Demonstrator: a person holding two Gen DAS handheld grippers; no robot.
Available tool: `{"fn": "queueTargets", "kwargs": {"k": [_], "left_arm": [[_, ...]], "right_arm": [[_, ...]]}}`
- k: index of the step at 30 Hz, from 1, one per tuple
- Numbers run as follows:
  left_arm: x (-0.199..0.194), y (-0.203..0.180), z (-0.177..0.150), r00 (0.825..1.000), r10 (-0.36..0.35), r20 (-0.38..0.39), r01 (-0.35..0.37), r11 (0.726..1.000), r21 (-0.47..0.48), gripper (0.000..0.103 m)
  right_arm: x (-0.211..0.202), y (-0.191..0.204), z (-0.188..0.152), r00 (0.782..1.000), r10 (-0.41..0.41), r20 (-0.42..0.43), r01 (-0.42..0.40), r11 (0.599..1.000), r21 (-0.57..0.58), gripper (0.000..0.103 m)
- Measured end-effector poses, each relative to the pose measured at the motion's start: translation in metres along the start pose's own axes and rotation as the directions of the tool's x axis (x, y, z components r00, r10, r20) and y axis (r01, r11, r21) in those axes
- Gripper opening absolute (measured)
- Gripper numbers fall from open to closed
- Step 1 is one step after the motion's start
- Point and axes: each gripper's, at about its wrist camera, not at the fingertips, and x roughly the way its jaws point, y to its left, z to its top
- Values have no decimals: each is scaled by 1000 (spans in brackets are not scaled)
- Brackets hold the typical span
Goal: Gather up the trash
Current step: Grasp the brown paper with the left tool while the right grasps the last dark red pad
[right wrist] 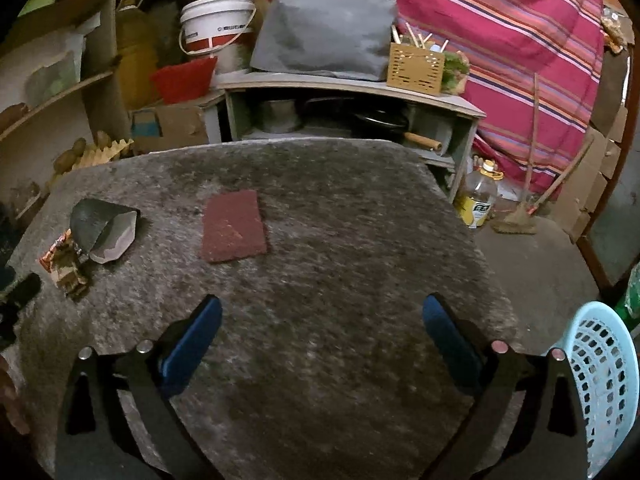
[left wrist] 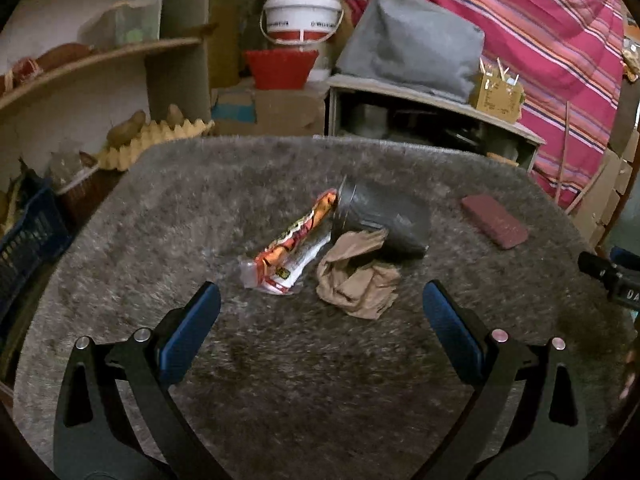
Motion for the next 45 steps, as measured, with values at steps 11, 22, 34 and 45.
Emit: {"fn": "queueTargets", "kwargs": {"k": [11, 22, 34, 45], "left_arm": [[35, -9, 20, 998, -32, -46, 33, 999, 29, 92], [48, -16, 23, 984, -137, -111, 146, 986, 80, 45], [19, -7, 43, 993, -118, 8, 117, 992, 51, 45], [28, -2, 50, 996, -89, 2, 89, 996, 20, 45]], "right_arm": [[32, 12, 15, 999, 22, -49, -23, 1000, -7, 98], [60, 32, 25, 997, -10, -78, 4, 997, -78, 98], [83, 60, 32, 995, 21, -99, -33, 992, -119, 98], [93, 68, 28, 988, 71, -137, -91, 986, -143, 67]]}}
